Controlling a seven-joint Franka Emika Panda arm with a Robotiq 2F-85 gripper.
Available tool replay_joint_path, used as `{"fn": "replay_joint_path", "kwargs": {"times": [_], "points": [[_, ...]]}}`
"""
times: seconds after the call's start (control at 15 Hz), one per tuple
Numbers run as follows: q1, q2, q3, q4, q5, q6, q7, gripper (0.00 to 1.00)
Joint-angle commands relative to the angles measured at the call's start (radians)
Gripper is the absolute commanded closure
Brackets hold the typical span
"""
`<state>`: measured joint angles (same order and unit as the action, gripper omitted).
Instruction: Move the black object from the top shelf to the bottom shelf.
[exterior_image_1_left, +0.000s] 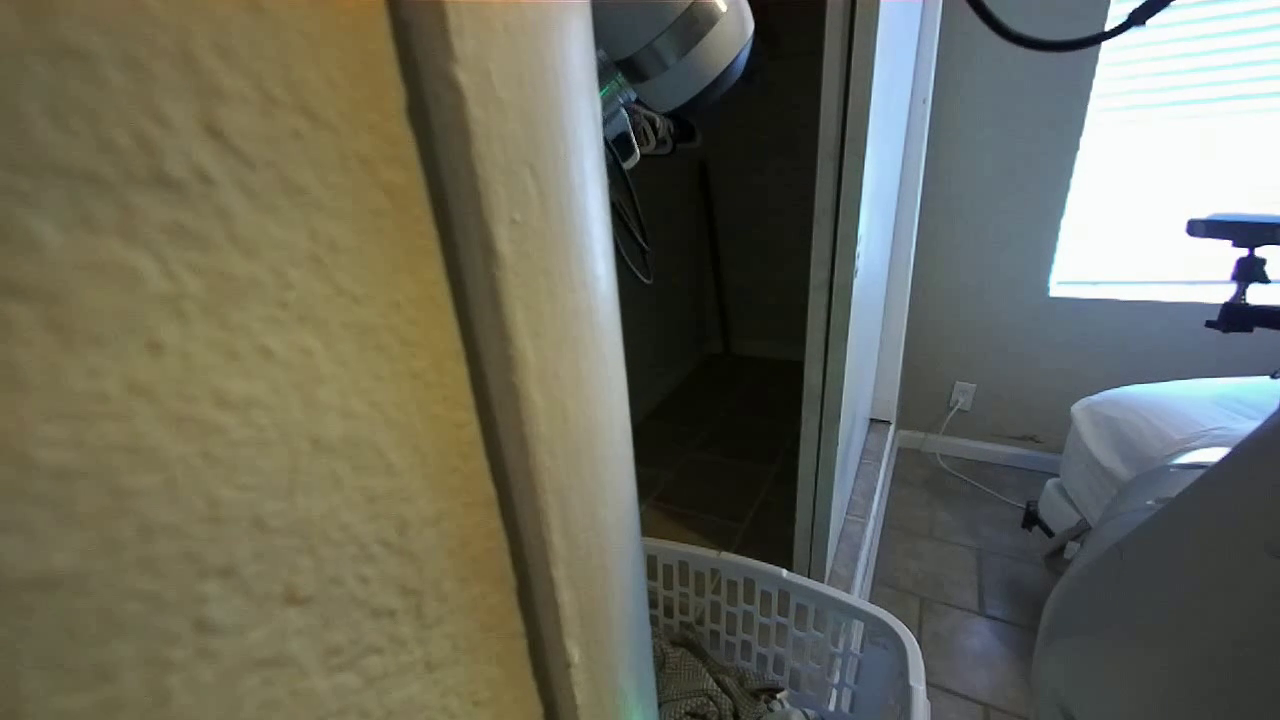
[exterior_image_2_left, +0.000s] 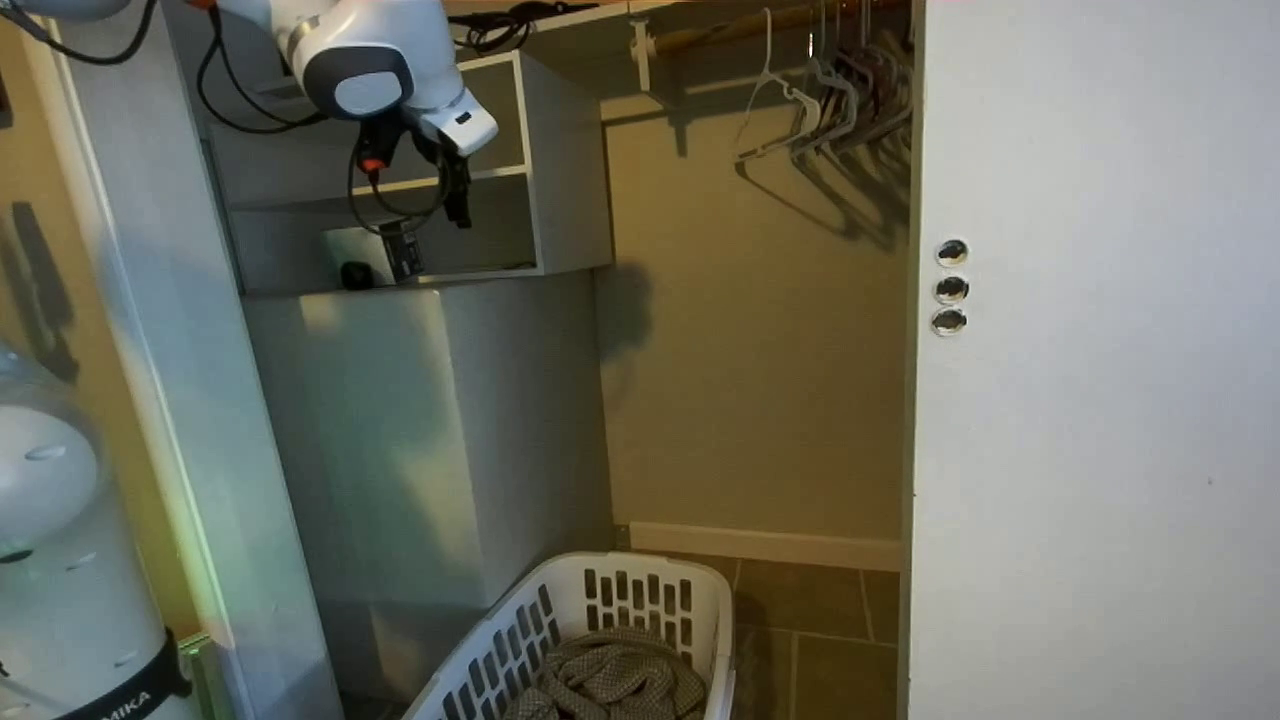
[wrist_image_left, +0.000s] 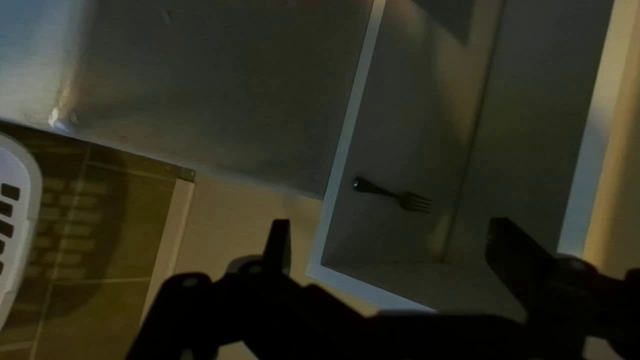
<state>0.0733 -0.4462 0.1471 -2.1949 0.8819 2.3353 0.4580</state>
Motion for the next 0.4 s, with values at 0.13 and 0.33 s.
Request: {"fn": "replay_joint_path", "kwargs": {"times": [0.13, 0.33], "points": [[-0.002, -0.024, 0.002, -0.005, -0.005, -0.003, 0.010, 0.00], [-0.003, -0.025, 0.002, -0.010, -0.005, -0.003, 0.011, 0.00]]}}
